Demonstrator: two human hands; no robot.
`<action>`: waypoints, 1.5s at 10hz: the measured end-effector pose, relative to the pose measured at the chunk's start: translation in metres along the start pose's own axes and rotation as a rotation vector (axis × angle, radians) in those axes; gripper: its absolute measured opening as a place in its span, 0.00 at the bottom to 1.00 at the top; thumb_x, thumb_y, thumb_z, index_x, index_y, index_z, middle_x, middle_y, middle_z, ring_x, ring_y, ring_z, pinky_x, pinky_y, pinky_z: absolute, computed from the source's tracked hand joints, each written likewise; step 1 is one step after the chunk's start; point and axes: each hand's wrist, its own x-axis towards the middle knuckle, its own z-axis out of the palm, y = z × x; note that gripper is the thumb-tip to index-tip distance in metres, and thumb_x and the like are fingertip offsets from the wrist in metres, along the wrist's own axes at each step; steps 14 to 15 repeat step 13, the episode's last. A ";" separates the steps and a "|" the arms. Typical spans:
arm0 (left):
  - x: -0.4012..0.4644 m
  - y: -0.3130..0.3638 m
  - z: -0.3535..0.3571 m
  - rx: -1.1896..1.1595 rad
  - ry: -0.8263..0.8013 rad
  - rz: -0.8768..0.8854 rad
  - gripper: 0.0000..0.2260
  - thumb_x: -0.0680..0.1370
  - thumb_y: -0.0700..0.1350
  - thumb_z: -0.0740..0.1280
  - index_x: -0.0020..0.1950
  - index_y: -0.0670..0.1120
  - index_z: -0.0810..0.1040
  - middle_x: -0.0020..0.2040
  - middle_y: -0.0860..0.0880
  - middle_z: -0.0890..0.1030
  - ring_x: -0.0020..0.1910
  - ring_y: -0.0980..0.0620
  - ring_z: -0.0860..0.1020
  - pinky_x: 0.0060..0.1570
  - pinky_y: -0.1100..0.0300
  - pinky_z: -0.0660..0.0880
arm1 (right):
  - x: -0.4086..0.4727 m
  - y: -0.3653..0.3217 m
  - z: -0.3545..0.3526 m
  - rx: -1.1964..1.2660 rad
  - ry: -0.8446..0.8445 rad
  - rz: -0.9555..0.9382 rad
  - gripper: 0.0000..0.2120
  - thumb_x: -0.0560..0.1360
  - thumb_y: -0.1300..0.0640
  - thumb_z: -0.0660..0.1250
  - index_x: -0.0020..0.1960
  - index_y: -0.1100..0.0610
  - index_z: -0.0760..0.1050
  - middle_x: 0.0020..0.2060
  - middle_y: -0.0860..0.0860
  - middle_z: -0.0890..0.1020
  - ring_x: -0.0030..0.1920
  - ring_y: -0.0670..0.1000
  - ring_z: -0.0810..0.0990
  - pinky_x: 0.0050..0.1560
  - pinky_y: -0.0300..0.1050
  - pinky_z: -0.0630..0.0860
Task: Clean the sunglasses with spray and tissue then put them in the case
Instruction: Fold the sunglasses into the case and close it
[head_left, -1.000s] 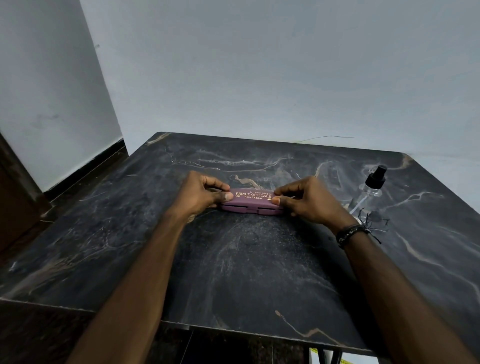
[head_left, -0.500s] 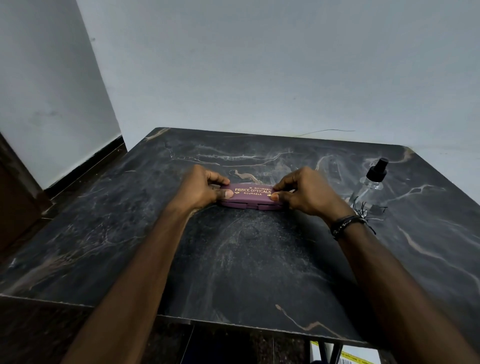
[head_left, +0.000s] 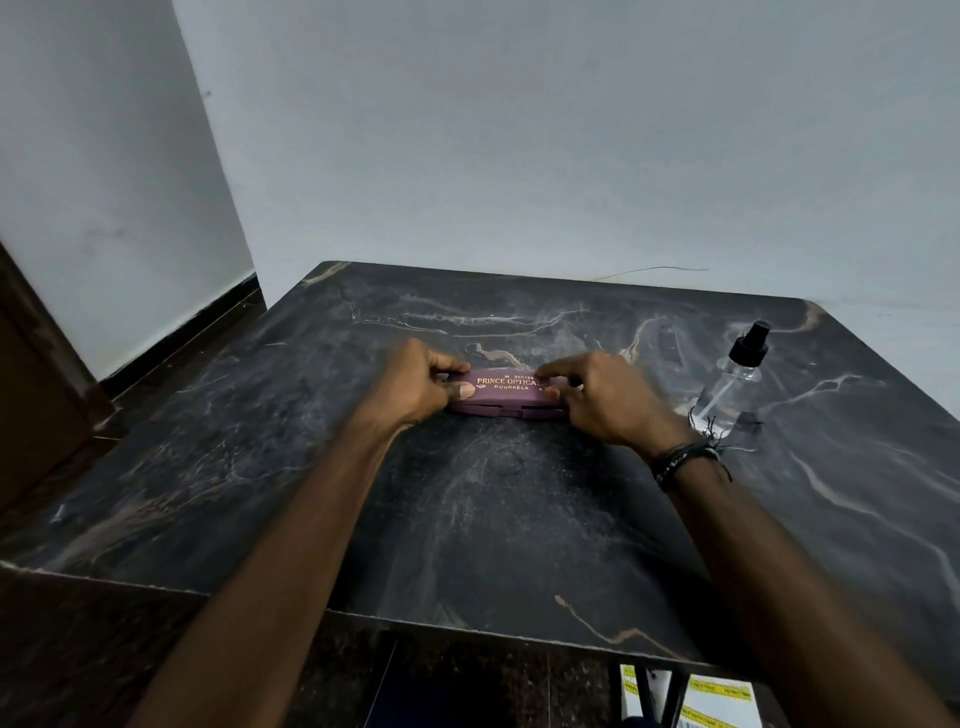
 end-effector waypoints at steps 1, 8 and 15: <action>-0.003 -0.003 -0.001 -0.020 0.001 0.007 0.19 0.73 0.39 0.75 0.63 0.40 0.79 0.62 0.43 0.81 0.56 0.54 0.77 0.55 0.65 0.71 | -0.001 -0.007 0.005 0.044 0.070 0.059 0.12 0.78 0.45 0.65 0.55 0.49 0.82 0.45 0.46 0.82 0.46 0.51 0.80 0.42 0.41 0.71; -0.009 -0.003 0.006 0.023 0.041 0.058 0.18 0.74 0.37 0.74 0.63 0.39 0.78 0.63 0.43 0.80 0.58 0.57 0.76 0.59 0.69 0.66 | 0.001 -0.018 0.021 0.037 0.120 0.260 0.15 0.72 0.42 0.71 0.55 0.47 0.76 0.50 0.48 0.79 0.46 0.48 0.76 0.43 0.45 0.78; -0.026 -0.006 0.008 0.020 0.067 0.017 0.25 0.79 0.46 0.69 0.73 0.39 0.68 0.71 0.43 0.73 0.68 0.48 0.74 0.65 0.58 0.68 | -0.023 -0.023 0.018 0.057 0.196 0.302 0.25 0.79 0.39 0.60 0.64 0.58 0.71 0.54 0.57 0.82 0.52 0.57 0.80 0.51 0.53 0.79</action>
